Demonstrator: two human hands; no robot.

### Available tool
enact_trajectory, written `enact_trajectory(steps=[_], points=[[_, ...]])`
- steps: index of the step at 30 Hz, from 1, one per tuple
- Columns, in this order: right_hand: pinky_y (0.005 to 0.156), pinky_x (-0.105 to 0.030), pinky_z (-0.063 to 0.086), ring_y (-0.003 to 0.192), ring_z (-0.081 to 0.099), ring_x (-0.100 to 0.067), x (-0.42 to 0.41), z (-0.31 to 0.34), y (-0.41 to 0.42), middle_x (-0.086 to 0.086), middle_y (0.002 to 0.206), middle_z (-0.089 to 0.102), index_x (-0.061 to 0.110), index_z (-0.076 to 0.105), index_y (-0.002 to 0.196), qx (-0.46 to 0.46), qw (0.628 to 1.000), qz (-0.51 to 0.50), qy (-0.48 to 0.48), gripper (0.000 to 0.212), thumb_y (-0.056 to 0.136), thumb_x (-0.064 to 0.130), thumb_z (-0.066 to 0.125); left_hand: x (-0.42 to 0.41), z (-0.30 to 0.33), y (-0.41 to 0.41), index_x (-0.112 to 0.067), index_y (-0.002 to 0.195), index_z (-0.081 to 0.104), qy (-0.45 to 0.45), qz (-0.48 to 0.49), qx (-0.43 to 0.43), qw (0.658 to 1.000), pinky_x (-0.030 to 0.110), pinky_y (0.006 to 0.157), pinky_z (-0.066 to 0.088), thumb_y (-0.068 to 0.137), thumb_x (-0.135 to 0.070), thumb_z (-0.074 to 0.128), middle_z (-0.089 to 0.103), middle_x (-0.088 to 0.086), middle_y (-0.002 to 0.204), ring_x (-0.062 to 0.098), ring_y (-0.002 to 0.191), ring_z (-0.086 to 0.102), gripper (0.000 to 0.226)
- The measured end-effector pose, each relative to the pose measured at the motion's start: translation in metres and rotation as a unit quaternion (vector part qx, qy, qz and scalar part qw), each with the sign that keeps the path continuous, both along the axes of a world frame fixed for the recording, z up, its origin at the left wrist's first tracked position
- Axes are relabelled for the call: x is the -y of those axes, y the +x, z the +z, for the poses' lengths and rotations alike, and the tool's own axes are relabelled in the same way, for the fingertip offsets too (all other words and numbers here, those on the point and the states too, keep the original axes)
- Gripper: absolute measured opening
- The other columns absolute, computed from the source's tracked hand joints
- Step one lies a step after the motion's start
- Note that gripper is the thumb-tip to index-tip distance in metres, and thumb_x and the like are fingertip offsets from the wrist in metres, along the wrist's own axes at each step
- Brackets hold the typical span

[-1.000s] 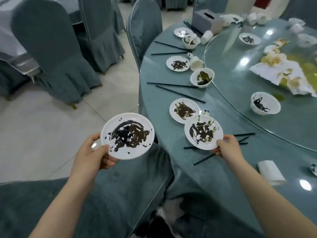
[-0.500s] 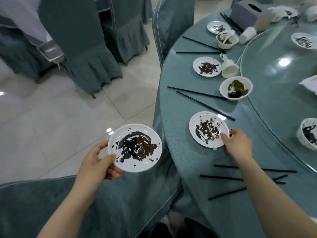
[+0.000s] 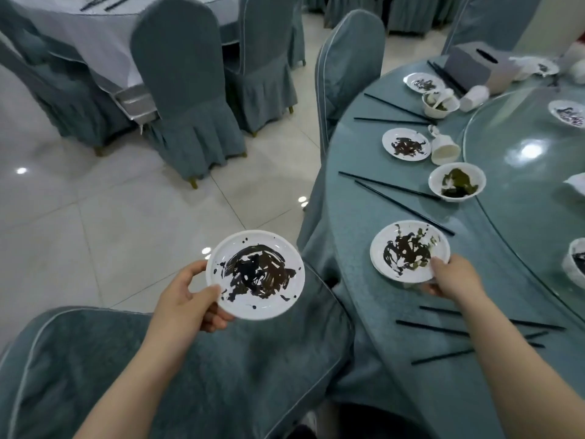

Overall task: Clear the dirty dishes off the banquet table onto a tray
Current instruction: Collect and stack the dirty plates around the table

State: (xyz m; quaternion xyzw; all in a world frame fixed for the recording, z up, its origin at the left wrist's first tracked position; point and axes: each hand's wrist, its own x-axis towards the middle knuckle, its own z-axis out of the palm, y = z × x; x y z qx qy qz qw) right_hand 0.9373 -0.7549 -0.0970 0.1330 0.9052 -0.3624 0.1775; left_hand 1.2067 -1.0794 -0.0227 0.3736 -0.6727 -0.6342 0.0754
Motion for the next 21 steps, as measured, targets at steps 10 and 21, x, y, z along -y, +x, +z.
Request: enact_trajectory(steps=[10, 21], points=[[0.044, -0.022, 0.049, 0.062, 0.063, -0.02, 0.106, 0.083, 0.144, -0.007, 0.088, 0.065, 0.014, 0.057, 0.098, -0.136, 0.972, 0.006, -0.19, 0.01, 0.092, 0.022, 0.057, 0.075, 0.054, 0.124, -0.034, 0.105, 0.053, -0.038, 0.019, -0.102, 0.994, 0.021, 0.038, 0.044, 0.092, -0.003, 0.048, 0.068, 0.016, 0.057, 0.016, 0.04, 0.058, 0.034], [0.039, -0.018, 0.042, 0.046, 0.055, -0.008, 0.286, 0.167, 0.358, -0.003, 0.067, 0.069, 0.015, 0.057, 0.086, -0.109, 0.917, 0.16, -0.348, 0.007, 0.091, 0.02, 0.06, 0.172, 0.076, 0.301, -0.034, 0.112, 0.049, -0.031, 0.051, -0.123, 0.991, 0.021, 0.042, 0.044, 0.093, -0.008, 0.05, 0.07, 0.017, 0.066, 0.018, 0.048, 0.062, 0.032]])
